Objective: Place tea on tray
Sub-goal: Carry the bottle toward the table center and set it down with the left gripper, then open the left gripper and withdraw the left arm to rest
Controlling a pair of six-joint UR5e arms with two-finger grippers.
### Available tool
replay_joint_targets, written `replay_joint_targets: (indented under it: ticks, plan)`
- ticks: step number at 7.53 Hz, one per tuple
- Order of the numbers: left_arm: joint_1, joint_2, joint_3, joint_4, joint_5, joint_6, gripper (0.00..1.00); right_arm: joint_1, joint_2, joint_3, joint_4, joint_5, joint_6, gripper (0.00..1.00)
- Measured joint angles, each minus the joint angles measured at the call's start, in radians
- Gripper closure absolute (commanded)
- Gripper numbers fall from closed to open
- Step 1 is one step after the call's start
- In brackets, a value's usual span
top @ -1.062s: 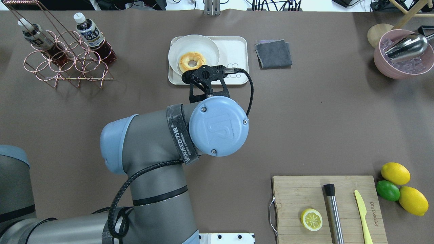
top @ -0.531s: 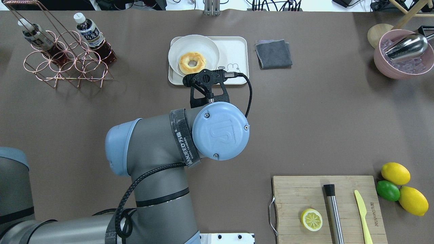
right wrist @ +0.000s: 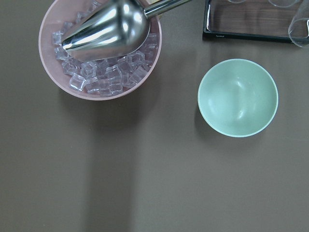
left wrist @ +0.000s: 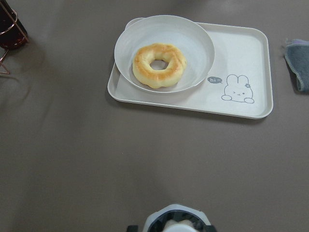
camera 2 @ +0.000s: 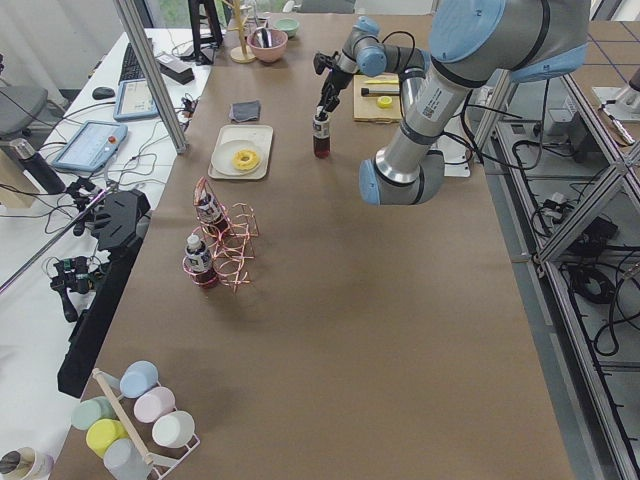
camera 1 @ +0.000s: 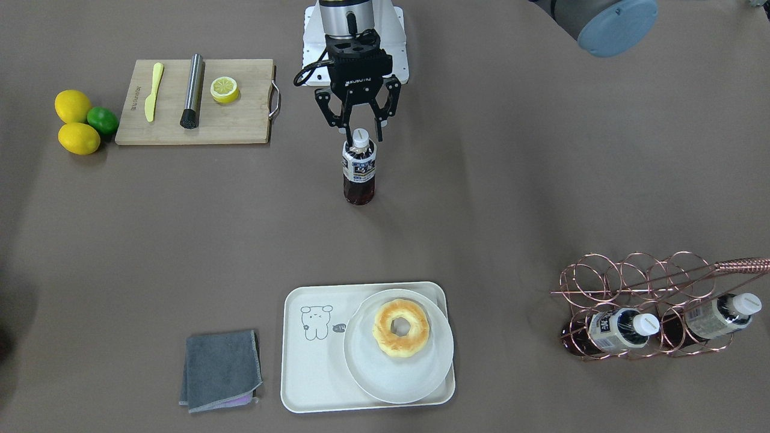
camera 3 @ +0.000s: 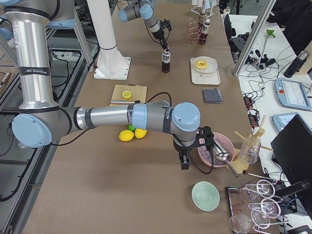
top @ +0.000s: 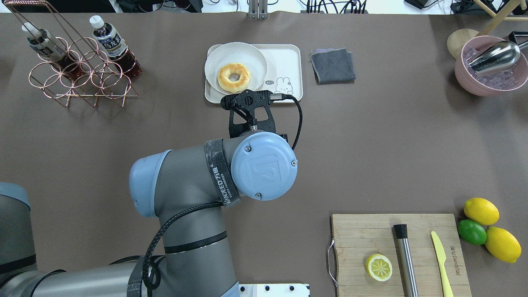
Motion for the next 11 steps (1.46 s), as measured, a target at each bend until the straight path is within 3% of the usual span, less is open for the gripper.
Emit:
replay_joint_targets:
  ticks: [4, 7, 11]
  plan:
    - [-0.047, 0.001, -0.016, -0.076, -0.030, 0.116, 0.02, -0.010, 0.029, -0.011, -0.001, 0.000, 0.042, 0.00]
    - [-0.224, 0.095, -0.117, -0.111, -0.245, 0.316, 0.02, -0.028, 0.048, -0.006, 0.000, 0.001, 0.070, 0.00]
    - [-0.258, 0.350, -0.179, -0.338, -0.140, 0.382, 0.02, -0.050, 0.069, 0.005, 0.000, 0.011, 0.107, 0.00]
